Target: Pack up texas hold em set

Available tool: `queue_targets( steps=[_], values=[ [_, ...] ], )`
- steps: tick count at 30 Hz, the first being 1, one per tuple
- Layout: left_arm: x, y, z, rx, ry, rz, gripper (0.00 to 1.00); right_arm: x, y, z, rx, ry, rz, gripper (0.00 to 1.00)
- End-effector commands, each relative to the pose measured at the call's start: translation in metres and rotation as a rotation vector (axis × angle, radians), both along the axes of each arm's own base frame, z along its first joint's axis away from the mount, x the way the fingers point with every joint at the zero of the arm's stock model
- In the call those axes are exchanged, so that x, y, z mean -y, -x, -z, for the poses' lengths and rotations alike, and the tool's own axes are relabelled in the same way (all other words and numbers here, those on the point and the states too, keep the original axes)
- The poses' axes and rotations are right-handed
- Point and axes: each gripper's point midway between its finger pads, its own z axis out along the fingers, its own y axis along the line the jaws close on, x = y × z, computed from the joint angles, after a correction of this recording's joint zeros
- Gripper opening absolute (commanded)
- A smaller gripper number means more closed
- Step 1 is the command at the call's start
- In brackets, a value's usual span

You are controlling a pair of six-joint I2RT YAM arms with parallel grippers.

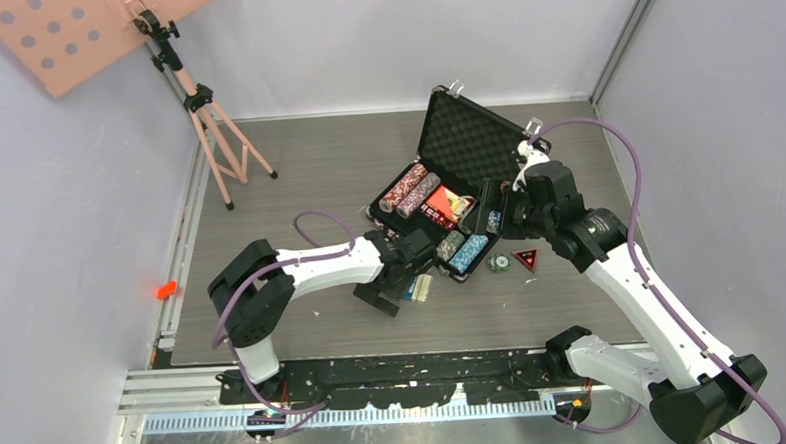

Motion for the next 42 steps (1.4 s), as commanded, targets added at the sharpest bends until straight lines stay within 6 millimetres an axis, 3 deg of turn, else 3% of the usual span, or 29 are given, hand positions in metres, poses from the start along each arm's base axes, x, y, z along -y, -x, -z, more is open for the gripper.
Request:
queue_targets(
  steps=[1, 11, 14, 19, 23, 26, 30, 36, 42],
  values=[
    [0.015, -0.02, -0.012, 0.029, 0.131, -0.303, 1.0, -0.001, 0.001, -0.009, 0.035, -0.017, -0.006, 0.96],
    [0.018, -0.03, -0.005, 0.004, 0.112, -0.342, 0.97, 0.0, 0.004, -0.013, 0.037, -0.02, -0.004, 0.96],
    [0.015, -0.026, 0.003, -0.032, 0.1, -0.357, 0.89, 0.001, 0.005, -0.014, 0.039, -0.021, -0.003, 0.96],
    [0.004, -0.014, 0.011, -0.085, 0.075, -0.367, 0.63, 0.001, 0.006, -0.016, 0.042, -0.024, -0.001, 0.96],
    [-0.014, -0.006, 0.003, -0.083, 0.031, -0.363, 0.49, 0.002, 0.009, -0.017, 0.042, -0.027, 0.0, 0.96],
    [-0.023, 0.0, -0.01, -0.078, 0.021, -0.338, 0.29, 0.004, 0.009, -0.019, 0.049, -0.024, 0.007, 0.96],
    [-0.032, 0.001, -0.029, -0.046, 0.029, -0.315, 0.26, 0.007, 0.01, -0.023, 0.058, -0.019, 0.013, 0.96],
    [-0.033, -0.023, -0.062, 0.092, 0.1, -0.327, 0.18, 0.009, 0.011, -0.026, 0.067, -0.012, 0.018, 0.96],
    [-0.016, -0.07, -0.078, 0.179, 0.24, -0.267, 0.04, 0.014, 0.009, -0.03, 0.085, 0.005, 0.038, 0.96]
  ],
)
